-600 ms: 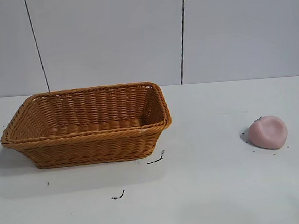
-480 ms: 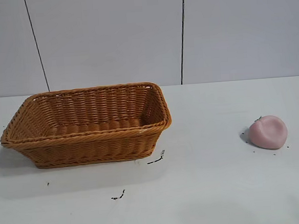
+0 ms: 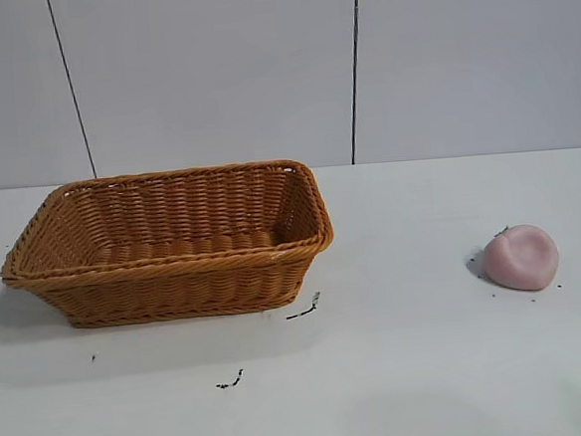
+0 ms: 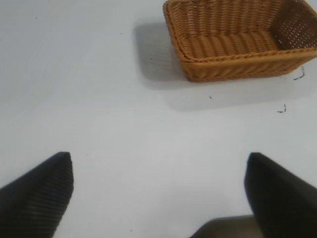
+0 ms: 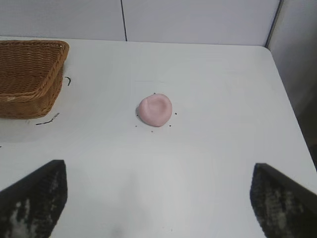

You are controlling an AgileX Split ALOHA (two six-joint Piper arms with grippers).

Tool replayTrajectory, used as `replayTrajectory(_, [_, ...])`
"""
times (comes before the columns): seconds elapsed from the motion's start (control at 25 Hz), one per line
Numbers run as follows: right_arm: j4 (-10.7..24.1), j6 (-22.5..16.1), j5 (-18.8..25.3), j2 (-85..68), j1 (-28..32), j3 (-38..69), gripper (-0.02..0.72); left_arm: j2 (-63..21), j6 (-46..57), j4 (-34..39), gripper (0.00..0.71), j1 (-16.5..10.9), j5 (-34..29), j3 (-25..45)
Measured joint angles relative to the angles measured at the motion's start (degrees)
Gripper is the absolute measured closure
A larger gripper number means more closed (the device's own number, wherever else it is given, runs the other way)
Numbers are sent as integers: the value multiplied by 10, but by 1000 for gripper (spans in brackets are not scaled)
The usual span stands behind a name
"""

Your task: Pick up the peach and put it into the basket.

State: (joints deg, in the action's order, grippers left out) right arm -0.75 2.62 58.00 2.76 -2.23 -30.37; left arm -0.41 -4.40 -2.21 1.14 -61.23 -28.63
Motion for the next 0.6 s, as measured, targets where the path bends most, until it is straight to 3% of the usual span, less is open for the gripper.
replayTrajectory(0.6, [0,0,-49,551,0,-177,14,0,0,0,18,0,0,0])
